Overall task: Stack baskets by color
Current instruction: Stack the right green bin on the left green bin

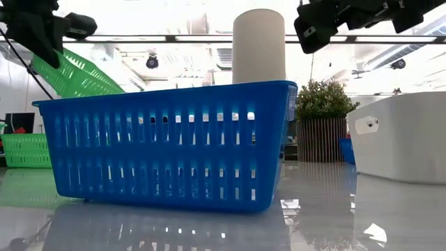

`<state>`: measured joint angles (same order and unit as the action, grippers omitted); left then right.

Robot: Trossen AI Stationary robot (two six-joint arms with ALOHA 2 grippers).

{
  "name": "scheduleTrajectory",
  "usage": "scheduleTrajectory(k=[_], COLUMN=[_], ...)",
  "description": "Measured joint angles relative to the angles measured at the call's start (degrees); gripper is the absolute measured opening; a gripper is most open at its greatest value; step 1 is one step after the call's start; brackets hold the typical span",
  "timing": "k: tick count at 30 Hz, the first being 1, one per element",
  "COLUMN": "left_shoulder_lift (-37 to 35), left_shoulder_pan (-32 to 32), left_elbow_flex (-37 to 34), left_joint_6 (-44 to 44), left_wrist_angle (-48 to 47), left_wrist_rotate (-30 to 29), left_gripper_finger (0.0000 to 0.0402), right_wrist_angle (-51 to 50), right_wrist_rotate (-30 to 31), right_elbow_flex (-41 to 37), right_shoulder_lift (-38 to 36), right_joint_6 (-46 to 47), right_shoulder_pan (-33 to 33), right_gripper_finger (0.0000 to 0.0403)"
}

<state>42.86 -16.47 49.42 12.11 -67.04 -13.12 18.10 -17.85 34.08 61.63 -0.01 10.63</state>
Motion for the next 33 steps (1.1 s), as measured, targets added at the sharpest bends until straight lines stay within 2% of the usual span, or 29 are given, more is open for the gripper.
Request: scheduleTrajectory(k=[8, 14, 19, 33], left_shoulder_lift=[0.2, 1.1, 2.7, 6.7], left_shoulder_pan=[0.0, 0.0, 0.0, 0.0], left_elbow_flex=[-1.9, -5.7, -5.9, -6.2], left_joint_6=[-7.1, -7.4, -7.8, -10.2], left_wrist_angle=[0.1, 0.2, 2.6, 2.1], left_wrist_rotate=[-1.2, -2.8, -5.6, -9.5], left_gripper_finger=[0.0000, 0.0000, 0.0002, 0.0111], right_wrist_angle=[0.8, 1.1, 1.1, 1.1], right_wrist_rotate=[0.0, 0.0, 0.0, -0.1], right_elbow_flex=[-0.8, -1.1, -1.2, -1.5], right_shoulder_lift=[0.0, 0.0, 0.0, 0.0], right_joint_6=[0.0, 0.0, 0.0, 0.4], right_shoulder_pan=[0.0, 0.0, 0.0, 0.0], right_gripper_finger=[0.0151, 0.0152, 0.0152, 0.0148])
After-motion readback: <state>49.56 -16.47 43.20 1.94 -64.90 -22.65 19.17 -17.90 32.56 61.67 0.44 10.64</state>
